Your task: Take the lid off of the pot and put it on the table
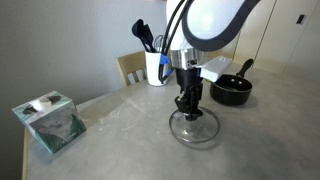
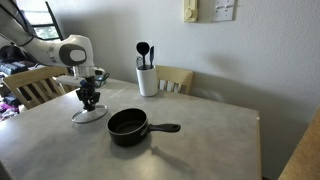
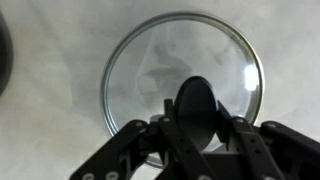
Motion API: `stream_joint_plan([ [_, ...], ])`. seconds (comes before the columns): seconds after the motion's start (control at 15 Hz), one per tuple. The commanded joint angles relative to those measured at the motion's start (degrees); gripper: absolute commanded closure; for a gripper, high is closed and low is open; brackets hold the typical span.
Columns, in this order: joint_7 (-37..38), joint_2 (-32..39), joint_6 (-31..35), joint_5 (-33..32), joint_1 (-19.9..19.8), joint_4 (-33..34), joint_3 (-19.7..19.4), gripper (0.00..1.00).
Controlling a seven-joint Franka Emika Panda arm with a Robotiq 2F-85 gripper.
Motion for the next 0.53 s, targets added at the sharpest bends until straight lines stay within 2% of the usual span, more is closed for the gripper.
stream_joint_plan([
  [0.0, 5.42, 2.08, 2.80, 4.24, 0.02, 1.78, -0.28, 0.85],
  [0.27, 8.34, 2.12, 7.17, 4.03, 0.74, 0.85, -1.10, 0.85],
  [0.47, 8.80, 2.84, 7.10, 0.96, 2.47, 1.09, -2.24, 0.85],
])
